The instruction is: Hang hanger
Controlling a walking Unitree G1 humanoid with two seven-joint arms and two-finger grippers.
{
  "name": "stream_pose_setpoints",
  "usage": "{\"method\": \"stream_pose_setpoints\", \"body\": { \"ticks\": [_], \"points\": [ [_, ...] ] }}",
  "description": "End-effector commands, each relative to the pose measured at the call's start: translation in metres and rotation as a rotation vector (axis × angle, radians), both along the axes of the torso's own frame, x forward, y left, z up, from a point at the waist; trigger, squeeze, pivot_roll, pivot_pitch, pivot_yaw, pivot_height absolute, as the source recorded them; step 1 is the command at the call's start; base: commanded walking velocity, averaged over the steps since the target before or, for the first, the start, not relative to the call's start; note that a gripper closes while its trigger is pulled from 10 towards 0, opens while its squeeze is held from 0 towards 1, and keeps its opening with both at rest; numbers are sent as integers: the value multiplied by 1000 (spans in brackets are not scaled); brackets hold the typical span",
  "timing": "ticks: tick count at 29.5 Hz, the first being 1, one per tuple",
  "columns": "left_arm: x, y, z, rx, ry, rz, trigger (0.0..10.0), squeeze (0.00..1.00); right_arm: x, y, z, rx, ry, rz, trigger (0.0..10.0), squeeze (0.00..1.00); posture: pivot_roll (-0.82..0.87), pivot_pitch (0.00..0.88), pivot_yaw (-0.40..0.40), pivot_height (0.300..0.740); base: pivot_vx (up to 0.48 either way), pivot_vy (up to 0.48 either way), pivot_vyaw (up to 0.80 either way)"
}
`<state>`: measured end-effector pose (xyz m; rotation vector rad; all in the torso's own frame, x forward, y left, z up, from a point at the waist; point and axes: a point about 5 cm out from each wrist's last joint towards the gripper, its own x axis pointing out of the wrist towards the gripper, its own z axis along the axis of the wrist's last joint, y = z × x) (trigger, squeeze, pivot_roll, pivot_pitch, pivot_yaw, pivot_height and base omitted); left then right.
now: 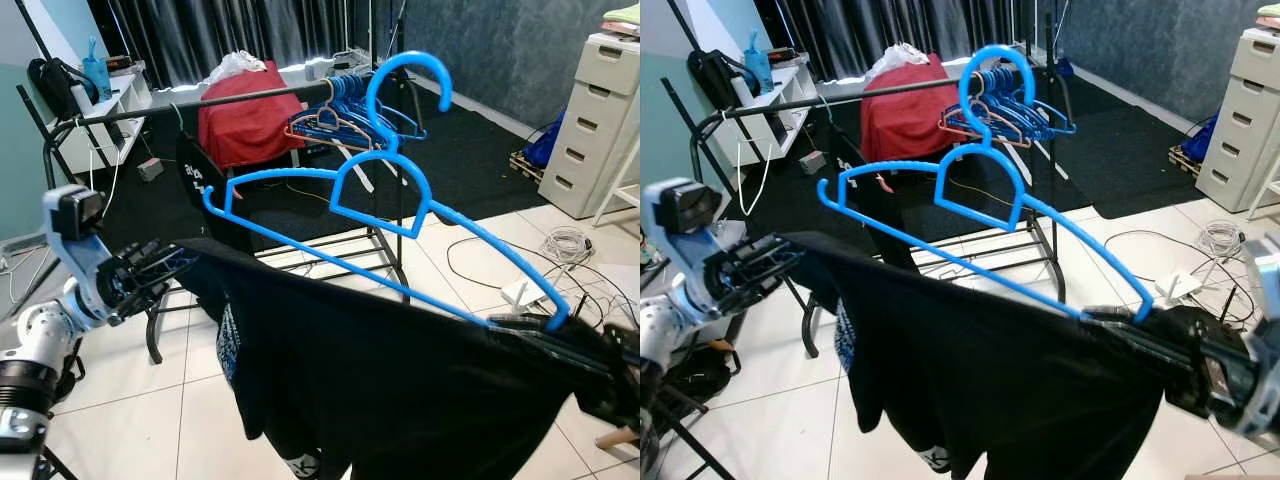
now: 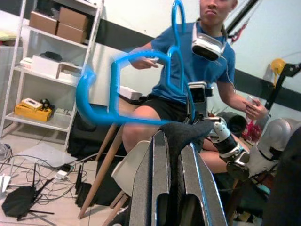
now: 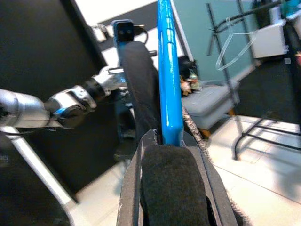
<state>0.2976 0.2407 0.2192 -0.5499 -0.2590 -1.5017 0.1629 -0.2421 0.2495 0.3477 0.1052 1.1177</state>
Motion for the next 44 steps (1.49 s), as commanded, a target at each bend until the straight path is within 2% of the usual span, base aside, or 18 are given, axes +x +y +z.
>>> {"method": "stream_pose_setpoints", "body": {
  "ticks": [1, 5, 13, 15, 17, 18, 22, 25, 26, 27, 29, 30, 31, 32, 33, 35, 37, 44],
  "points": [
    [-5, 16, 8, -31, -11, 30, 10000, 0, -5, 0, 3, 8, 9, 21, 10000, 0, -260, 0, 122, 740, 0, 0, 0],
    [-5, 19, 10, -39, -5, 30, 10000, 0, -14, 11, -3, 41, 51, 75, 10000, 0, -265, 0, 125, 740, 0, 0, 0],
    [-4, 19, 10, -44, 0, 30, 10000, 0, -22, 26, -12, 76, 94, 119, 10000, 0, -268, 0, 129, 740, 0, 0, 0],
    [-4, 18, 10, -43, -3, 30, 10000, 0, -25, 35, -24, 26, 145, 121, 10000, 0, -267, 0, 128, 740, 0, 0, 0],
    [-4, 18, 10, -42, -4, 31, 10000, 0, -25, 37, -27, 8, 156, 117, 10000, 0, -267, 0, 128, 740, 0, 0, 0],
    [-4, 18, 10, -42, -4, 31, 10000, 0, -25, 37, -27, 8, 156, 117, 10000, 0, -267, 0, 128, 740, 0, 0, 0],
    [0, 16, 4, -1, -26, 69, 10000, 0, -21, 31, -32, -109, 182, 75, 10000, 0, -265, 0, 126, 740, 0, 0, 0],
    [0, 16, 4, -1, -26, 69, 10000, 0, -21, 31, -32, -109, 182, 75, 10000, 0, -265, 0, 126, 740, 0, 0, 0],
    [5, 15, -1, 36, -40, 105, 10000, 0, -19, 28, -33, -154, 187, 59, 10000, 0, -264, 0, 124, 740, 0, 0, 0],
    [5, 15, -1, 36, -40, 105, 10000, 0, -19, 28, -33, -154, 187, 59, 10000, 0, -264, 0, 124, 740, 0, 0, 0],
    [22, 8, -17, 201, -85, 271, 10000, 0, -15, 15, -25, -217, 169, 31, 10000, 0, -261, 0, 112, 740, 0, 0, 0],
    [22, 8, -17, 201, -85, 271, 10000, 0, -15, 15, -25, -217, 169, 31, 10000, 0, -261, 0, 112, 740, 0, 0, 0],
    [27, 8, -22, 263, -96, 338, 10000, 0, -18, 14, -20, -212, 168, 52, 10000, 0, -264, 0, 109, 740, 0, 0, 0],
    [27, 8, -22, 263, -96, 338, 10000, 0, -18, 14, -20, -212, 168, 52, 10000, 0, -264, 0, 109, 740, 0, 0, 0],
    [30, 8, -25, 315, -103, 388, 10000, 0, -21, 15, -17, -202, 170, 77, 10000, 0, -264, 0, 109, 740, 0, 0, 0],
    [30, 8, -25, 315, -103, 388, 10000, 0, -21, 15, -17, -202, 170, 77, 10000, 0, -264, 0, 109, 740, 0, 0, 0],
    [33, 12, -29, 379, -110, 461, 10000, 0, -32, 20, -18, -191, 208, 139, 10000, 0, -270, 0, 105, 740, 0, 0, 0],
    [36, 12, -27, 371, -139, 501, 10000, 0, -45, 22, -21, -194, 275, 212, 10000, 0, -284, 0, 101, 740, 0, 0, 0]
  ]
}}
